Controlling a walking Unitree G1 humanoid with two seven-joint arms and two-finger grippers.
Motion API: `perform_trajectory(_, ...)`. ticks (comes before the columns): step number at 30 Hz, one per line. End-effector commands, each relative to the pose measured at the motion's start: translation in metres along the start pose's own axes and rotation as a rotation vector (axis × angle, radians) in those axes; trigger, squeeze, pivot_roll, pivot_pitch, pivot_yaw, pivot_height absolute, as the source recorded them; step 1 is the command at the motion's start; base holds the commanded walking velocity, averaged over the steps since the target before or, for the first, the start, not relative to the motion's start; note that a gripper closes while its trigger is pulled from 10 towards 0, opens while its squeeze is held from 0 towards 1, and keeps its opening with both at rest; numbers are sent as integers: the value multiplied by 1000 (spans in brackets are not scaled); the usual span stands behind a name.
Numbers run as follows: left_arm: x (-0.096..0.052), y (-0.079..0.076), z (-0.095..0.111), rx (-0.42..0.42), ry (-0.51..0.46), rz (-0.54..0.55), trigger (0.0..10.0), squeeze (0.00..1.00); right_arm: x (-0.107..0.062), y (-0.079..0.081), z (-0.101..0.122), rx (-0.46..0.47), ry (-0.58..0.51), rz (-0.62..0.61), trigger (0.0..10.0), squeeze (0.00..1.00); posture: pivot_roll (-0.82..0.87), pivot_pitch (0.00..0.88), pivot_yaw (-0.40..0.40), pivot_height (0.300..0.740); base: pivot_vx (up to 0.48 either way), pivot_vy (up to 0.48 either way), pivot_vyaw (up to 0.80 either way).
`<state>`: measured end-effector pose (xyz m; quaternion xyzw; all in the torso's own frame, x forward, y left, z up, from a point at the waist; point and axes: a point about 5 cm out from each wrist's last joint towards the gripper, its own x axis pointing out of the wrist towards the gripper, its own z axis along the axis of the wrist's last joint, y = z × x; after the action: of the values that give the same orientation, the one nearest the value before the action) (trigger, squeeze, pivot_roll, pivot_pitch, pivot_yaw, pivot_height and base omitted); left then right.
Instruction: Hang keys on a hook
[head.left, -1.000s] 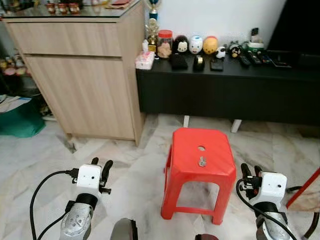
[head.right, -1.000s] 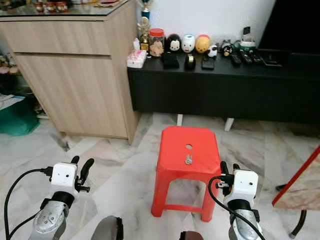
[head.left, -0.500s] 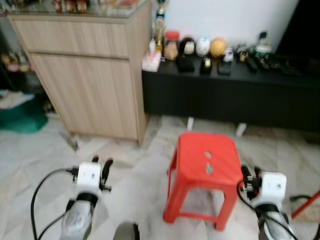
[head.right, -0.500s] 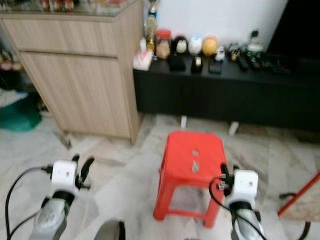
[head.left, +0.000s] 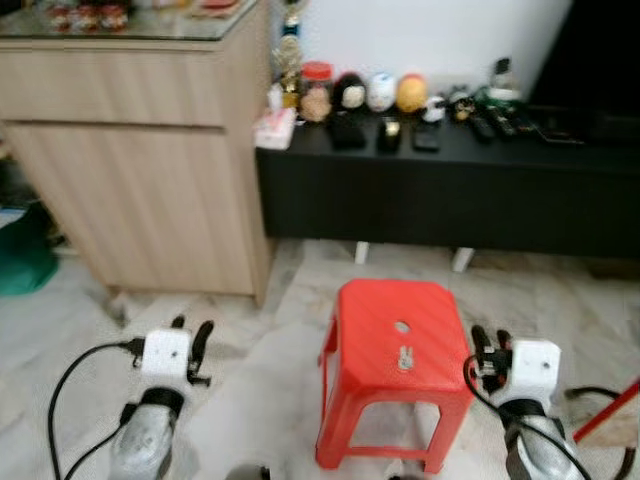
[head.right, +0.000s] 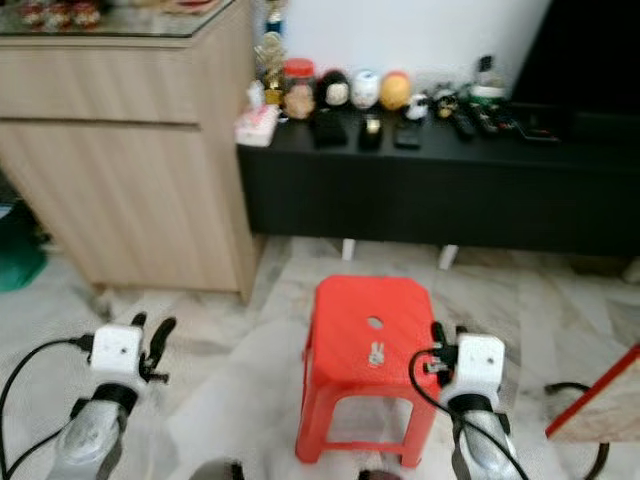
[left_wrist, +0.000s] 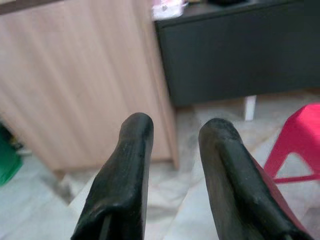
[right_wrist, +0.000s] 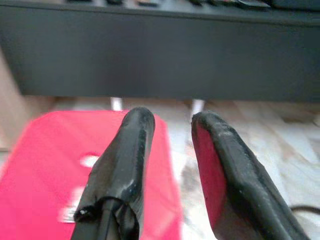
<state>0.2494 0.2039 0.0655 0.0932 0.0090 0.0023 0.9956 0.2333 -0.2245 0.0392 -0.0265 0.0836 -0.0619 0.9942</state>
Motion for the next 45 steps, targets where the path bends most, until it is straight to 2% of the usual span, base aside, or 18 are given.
perform_trajectory(1, -1, -3, 1, 7, -4, -17, 10000, 0, 0, -3, -1, 12, 3, -18, 10000, 0, -19, 0, -20, 628, 270, 0, 0)
perform_trajectory(16, -2, -8, 0, 5, -5, -31, 10000, 0, 3, -11, -4, -12, 28, -23, 10000, 0, -24, 0, -24, 628, 152, 0, 0)
perform_trajectory(27, -5, -9, -2, 0, -1, -28, 10000, 0, 7, -5, -11, -17, 59, 21, 10000, 0, -15, 0, -38, 628, 254, 0, 0)
perform_trajectory(45, -8, -13, -3, -19, -6, -21, 10000, 0, 13, -5, -11, -31, 74, 83, 10000, 0, -16, 0, -62, 628, 281, 0, 0)
